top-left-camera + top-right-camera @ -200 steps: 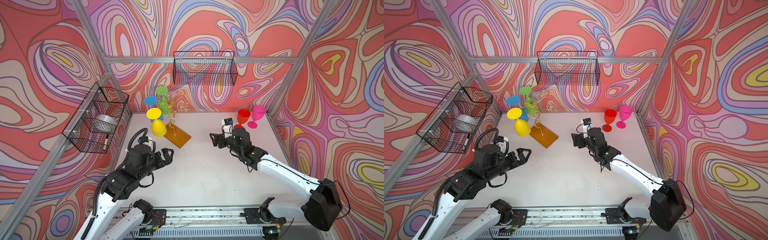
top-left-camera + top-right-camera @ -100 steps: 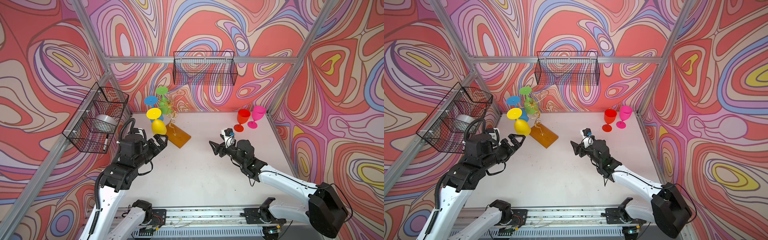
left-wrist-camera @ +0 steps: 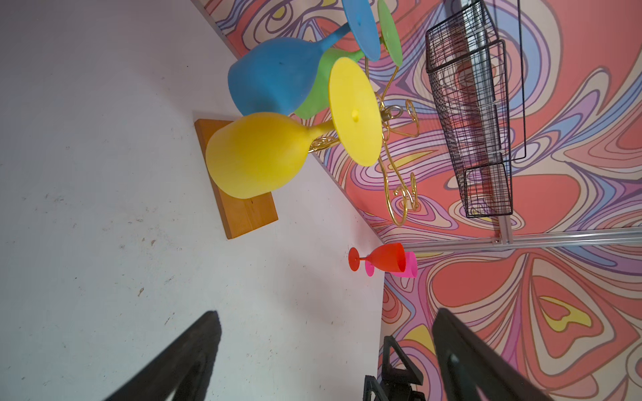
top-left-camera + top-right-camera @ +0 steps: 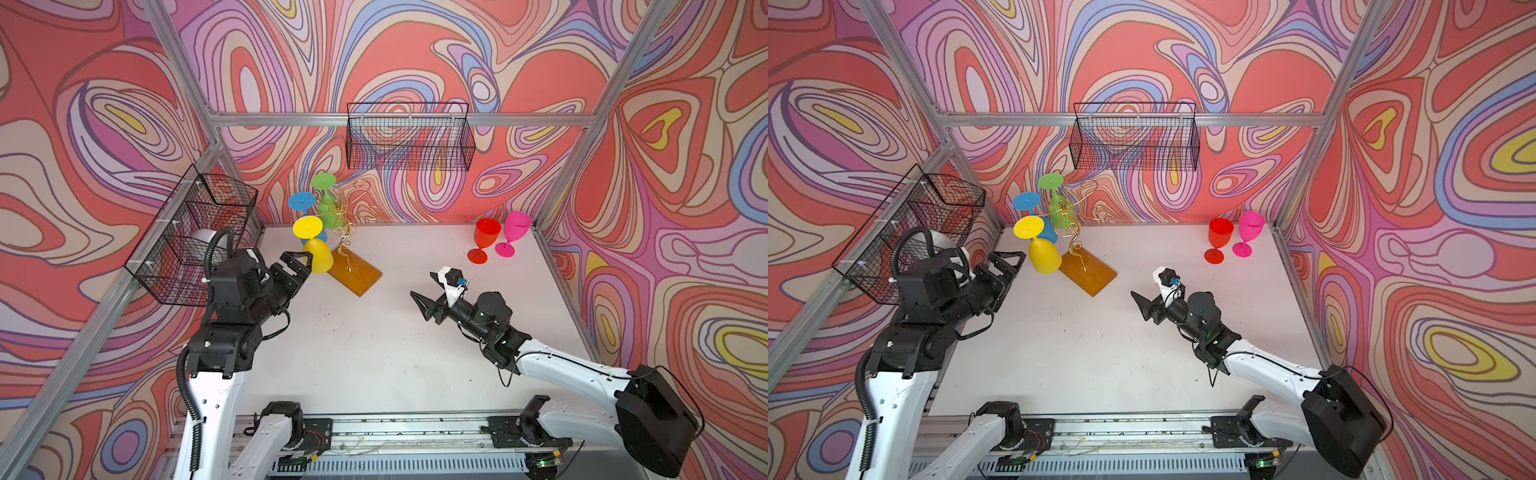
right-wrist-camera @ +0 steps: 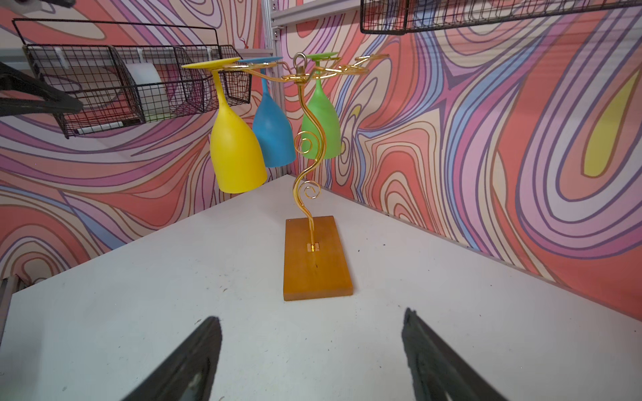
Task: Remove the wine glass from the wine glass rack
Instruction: 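Lift the right gripper away from the glasses while the left gripper moves toward the rack, then reach the open left gripper to the yellow glass foot on the rack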
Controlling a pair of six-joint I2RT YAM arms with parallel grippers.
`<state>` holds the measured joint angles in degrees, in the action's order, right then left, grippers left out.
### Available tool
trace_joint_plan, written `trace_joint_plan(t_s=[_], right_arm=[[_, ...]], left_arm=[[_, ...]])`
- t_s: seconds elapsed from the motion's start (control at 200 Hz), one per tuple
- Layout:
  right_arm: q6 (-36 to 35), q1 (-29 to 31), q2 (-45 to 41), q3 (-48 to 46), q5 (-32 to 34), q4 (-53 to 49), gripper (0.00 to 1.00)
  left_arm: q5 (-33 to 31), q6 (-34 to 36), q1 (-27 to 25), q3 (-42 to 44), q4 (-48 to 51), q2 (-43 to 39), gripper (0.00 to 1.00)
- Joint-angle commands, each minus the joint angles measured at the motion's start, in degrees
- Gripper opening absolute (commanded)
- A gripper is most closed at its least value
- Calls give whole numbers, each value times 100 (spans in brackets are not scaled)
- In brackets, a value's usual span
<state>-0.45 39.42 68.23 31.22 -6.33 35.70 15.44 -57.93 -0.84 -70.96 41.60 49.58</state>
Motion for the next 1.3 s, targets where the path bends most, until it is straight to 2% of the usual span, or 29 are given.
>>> trace_joint_plan(t_s=[0.0, 0.351, 0.656, 0.801, 1.037, 1.297], right_arm=[[-207, 100, -154, -168, -45, 334, 85], [-254, 189, -255, -231, -100, 335, 85], [-198, 215, -292, -211, -252, 290, 85], [-127, 224, -301, -206, -317, 339, 85], [-84, 250, -299, -187, -414, 315, 84], [-69, 259, -326, -178, -448, 294, 84]], left_arm=[[368, -259, 219, -159, -63, 145, 95], [725, -1074, 497, 404, -1203, 181, 88], [686, -1404, 532, 703, -2242, 286, 69], [731, -1604, 541, 901, -2821, 417, 54], [719, -1794, 541, 1180, -3672, 611, 49], [682, -1827, 537, 1213, -4042, 818, 41]])
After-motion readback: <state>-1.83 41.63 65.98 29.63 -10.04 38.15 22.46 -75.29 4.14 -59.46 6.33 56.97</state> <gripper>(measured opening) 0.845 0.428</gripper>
